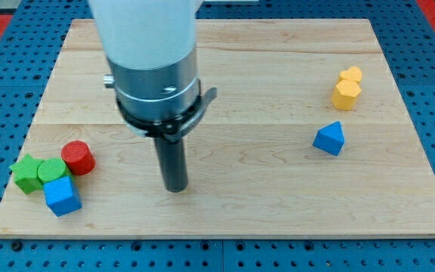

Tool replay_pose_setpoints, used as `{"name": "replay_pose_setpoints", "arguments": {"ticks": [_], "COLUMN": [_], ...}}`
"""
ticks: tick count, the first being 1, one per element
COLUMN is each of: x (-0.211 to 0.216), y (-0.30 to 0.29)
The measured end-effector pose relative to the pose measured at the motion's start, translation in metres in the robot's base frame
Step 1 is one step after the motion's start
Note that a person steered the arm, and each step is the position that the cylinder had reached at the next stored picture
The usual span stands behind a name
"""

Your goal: Move the red circle into the red star

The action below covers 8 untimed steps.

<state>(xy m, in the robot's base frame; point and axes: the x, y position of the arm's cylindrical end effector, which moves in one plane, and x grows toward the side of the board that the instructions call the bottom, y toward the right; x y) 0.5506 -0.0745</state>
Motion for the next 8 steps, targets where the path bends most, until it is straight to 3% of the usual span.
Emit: {"name": "replay_pose_setpoints", "arguments": {"ticks": [3, 5, 6, 7, 8], "x": [-0.025, -0.063, -0.048, -0.051, -0.083], "y": [-0.116, -0.135, -0.138, -0.188, -0.19]}}
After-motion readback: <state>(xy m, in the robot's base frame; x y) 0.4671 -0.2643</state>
